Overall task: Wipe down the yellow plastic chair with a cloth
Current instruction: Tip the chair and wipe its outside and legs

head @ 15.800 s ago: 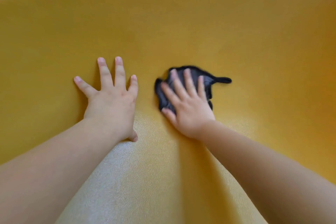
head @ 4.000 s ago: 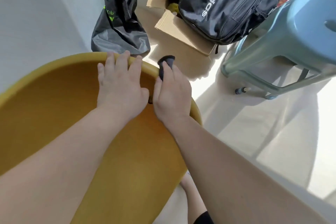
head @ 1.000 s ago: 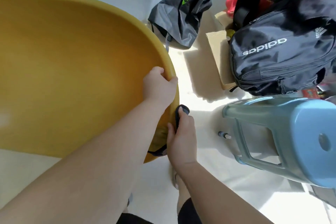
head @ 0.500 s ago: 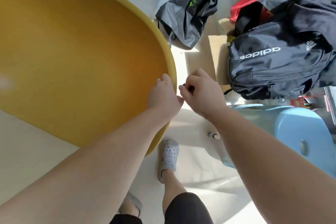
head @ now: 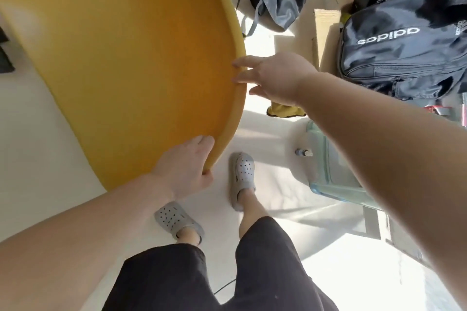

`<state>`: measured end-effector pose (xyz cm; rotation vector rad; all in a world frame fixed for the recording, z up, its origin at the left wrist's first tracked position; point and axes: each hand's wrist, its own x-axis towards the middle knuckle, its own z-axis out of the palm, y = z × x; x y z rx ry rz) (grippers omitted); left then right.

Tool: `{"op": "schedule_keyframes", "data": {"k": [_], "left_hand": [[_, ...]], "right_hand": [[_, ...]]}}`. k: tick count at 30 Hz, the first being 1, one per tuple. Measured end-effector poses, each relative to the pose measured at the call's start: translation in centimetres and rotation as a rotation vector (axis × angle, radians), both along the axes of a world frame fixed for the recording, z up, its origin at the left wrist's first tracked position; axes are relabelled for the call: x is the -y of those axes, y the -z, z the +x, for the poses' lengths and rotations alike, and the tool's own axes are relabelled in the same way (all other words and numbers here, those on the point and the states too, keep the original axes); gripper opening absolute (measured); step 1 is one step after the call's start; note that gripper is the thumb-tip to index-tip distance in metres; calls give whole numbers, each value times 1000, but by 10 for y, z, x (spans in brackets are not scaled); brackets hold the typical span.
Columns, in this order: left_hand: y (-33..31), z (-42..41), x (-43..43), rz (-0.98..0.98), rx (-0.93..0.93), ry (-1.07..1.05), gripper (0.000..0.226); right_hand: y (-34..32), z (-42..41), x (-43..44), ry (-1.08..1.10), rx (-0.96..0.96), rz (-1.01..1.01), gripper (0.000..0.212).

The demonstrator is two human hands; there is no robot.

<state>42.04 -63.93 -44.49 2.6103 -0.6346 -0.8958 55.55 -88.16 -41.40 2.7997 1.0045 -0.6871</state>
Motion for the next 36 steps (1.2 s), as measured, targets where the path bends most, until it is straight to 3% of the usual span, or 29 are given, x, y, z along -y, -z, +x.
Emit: {"op": "schedule_keyframes", "data": {"k": [6,10,13,15,22,25,31,36], "left_hand": [[-10,-16,-86,107,-84,-58,35],[-15,-27,-85,222,-46,-229,29],[-14,-23,-55,85,39,-452,64],[-8,-13,-35,-24,86,-568,67],[6,5,-17,34,192,-436,28],[-1,5,-14,132,260,-327,24],[-5,-25,-62,150,248,-145,22],[-16,-51,-131,214,161,-199,23]], "right_hand": [[1,21,-41,-88,32,-11,52],[2,50,-60,-104,49,20,62],[3,63,-63,-138,36,-15,74],[5,62,-61,-157,29,-17,77],[8,55,-57,-157,47,-29,74],[8,46,-56,-111,32,19,69],[11,-9,-70,-67,-15,125,62],[10,-35,-100,-97,-69,146,45]]}}
